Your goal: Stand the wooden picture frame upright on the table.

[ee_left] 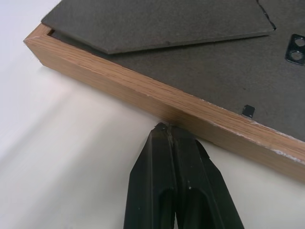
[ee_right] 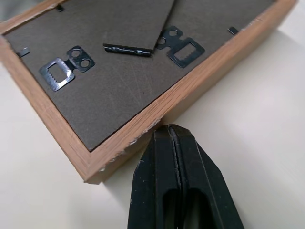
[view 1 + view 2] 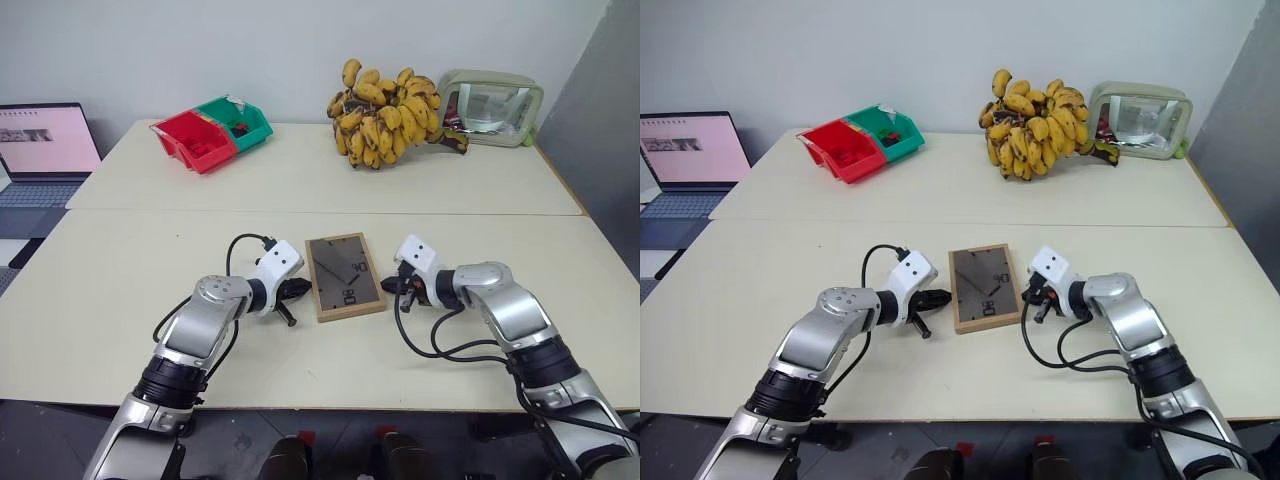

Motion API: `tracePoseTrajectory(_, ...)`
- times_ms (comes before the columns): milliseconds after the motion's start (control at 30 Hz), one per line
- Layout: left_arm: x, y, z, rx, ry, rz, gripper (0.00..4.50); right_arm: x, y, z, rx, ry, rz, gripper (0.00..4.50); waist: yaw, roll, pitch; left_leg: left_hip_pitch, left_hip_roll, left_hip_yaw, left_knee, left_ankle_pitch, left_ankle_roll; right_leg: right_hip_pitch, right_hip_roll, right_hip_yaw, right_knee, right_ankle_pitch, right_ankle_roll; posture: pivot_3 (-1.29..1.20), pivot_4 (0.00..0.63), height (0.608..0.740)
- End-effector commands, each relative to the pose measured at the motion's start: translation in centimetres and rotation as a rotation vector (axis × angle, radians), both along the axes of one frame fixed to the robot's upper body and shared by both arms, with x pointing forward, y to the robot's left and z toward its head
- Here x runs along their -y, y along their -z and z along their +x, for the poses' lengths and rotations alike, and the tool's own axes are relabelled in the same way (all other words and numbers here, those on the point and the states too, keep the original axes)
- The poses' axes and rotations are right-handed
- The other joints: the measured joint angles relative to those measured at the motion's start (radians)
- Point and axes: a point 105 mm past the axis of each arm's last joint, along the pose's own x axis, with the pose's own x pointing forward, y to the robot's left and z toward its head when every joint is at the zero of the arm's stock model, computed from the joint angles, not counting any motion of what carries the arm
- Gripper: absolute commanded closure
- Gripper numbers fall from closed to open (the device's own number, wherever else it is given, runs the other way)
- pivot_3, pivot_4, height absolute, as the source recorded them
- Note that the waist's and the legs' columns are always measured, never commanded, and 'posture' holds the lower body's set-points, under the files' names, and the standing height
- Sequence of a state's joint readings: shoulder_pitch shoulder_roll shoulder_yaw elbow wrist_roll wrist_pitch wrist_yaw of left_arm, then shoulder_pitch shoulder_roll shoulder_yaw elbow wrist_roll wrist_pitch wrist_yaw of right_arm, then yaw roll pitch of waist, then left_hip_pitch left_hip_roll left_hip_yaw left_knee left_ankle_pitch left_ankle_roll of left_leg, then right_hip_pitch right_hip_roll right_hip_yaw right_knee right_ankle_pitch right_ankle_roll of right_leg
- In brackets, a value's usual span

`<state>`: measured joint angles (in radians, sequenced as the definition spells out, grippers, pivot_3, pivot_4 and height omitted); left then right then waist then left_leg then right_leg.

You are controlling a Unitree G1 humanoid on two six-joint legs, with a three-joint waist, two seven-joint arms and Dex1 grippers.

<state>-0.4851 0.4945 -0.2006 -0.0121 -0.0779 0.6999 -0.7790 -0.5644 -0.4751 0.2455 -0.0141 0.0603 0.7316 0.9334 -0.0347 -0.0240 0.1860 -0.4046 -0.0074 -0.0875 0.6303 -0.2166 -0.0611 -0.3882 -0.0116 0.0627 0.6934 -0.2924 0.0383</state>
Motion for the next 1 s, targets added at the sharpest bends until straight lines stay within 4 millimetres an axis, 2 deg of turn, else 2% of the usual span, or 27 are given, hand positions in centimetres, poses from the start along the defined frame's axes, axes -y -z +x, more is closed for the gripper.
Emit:
tracePoseTrajectory(33, 2.7, 0.7, -1.5, -0.046, 0.134, -0.007, 4.48, -1.3, -1.8, -1.9, 0.008, -0.099, 0.06, 4.5, 0.001, 0.0, 0.0, 0.0, 0.0, 0.0, 0.0, 0.0, 0.0, 0.0, 0.0, 0.0, 0.0, 0.0, 0.0, 0.0, 0.15, 0.74)
tracePoseTrajectory(133, 3.0, 0.7, -2.1, -0.062, 0.167, -0.006, 4.48, -1.3, -1.9, -3.0, -0.023, -0.135, 0.066, 4.5, 0.001, 0.0, 0.0, 0.0, 0.0, 0.0, 0.0, 0.0, 0.0, 0.001, 0.0, 0.0, -0.001, 0.0, 0.0, 0.0, 0.15, 0.74)
tracePoseTrajectory(233, 2.9, 0.9, -3.0, -0.098, 0.197, 0.008, 4.48, -0.8, -1.8, -3.2, -0.038, -0.134, 0.054, 4.5, 0.0, 0.0, 0.0, 0.0, 0.0, 0.0, 0.0, 0.0, 0.0, 0.001, 0.0, 0.0, -0.002, 0.0, 0.0, 0.0, 0.15, 0.74)
tracePoseTrajectory(367, 1.1, 1.8, -3.3, -0.129, 0.158, 0.052, 4.48, 1.6, -0.6, -1.5, 0.041, -0.054, -0.083, 4.5, 0.0, 0.0, 0.0, 0.001, 0.001, 0.001, -0.001, 0.0, 0.0, 0.001, 0.001, 0.001, -0.002, 0.0, 0.0, 0.0, 0.15, 0.74)
tracePoseTrajectory(433, 0.1, 2.0, -3.5, -0.159, 0.131, 0.062, 4.48, 2.7, -0.1, -0.9, 0.097, -0.06, -0.169, 4.5, 0.0, 0.0, 0.0, 0.002, 0.001, 0.001, -0.001, 0.0, 0.0, 0.002, 0.001, 0.001, -0.003, 0.0, 0.0, 0.0, 0.15, 0.74)
tracePoseTrajectory(533, -3.3, 1.6, -4.1, -0.198, 0.089, 0.101, 4.48, 4.2, -0.8, 1.2, 0.18, 0.033, -0.182, 4.5, -0.007, 0.0, 0.0, 0.003, 0.001, 0.001, -0.001, 0.0, 0.0, 0.003, 0.001, 0.001, -0.004, 0.0, 0.0, 0.0, 0.15, 0.74)
tracePoseTrajectory(600, -5.2, 0.2, -4.3, -0.177, 0.094, 0.106, 4.48, 4.7, -1.3, 2.4, 0.214, 0.087, -0.161, 4.5, -0.026, 0.0, 0.0, 0.005, 0.002, 0.004, -0.003, 0.0, 0.0, 0.003, 0.003, 0.003, -0.004, 0.0, 0.0, 0.0, 0.15, 0.74)
tracePoseTrajectory(667, -6.0, -1.2, -4.2, -0.167, 0.095, 0.07, 4.48, 5.0, -1.5, 3.1, 0.227, 0.123, -0.14, 4.5, -0.035, 0.0, 0.0, 0.006, 0.002, 0.004, -0.003, 0.0, 0.0, 0.003, 0.005, 0.004, -0.003, 0.0, -0.001, 0.0, 0.15, 0.74)
tracePoseTrajectory(733, -5.9, -2.5, -4.1, -0.226, 0.058, -0.073, 4.09, 5.1, -1.4, 3.6, 0.239, 0.136, -0.133, 4.5, -0.035, 0.0, 0.0, 0.005, 0.003, 0.004, -0.003, 0.0, 0.0, 0.002, 0.008, 0.004, -0.003, -0.001, -0.002, 0.0, 0.15, 0.74)
tracePoseTrajectory(867, -4.7, -5.2, -4.8, -0.546, -0.014, -0.489, 3.29, 4.6, -0.8, 4.1, 0.235, 0.15, -0.109, 4.5, -0.027, -0.001, 0.0, 0.003, 0.003, 0.003, -0.002, 0.0, 0.0, 0.001, 0.008, 0.002, -0.001, -0.001, -0.002, 0.0, 0.15, 0.74)
tracePoseTrajectory(1000, -3.7, -5.5, -6.2, -0.739, 0.007, -0.633, 2.48, 3.0, 0.0, 3.4, 0.206, 0.105, -0.085, 4.5, -0.026, -0.001, 0.0, 0.003, 0.002, 0.002, -0.001, 0.0, 0.0, 0.002, 0.007, 0.002, -0.001, -0.001, -0.001, 0.0, 0.15, 0.74)
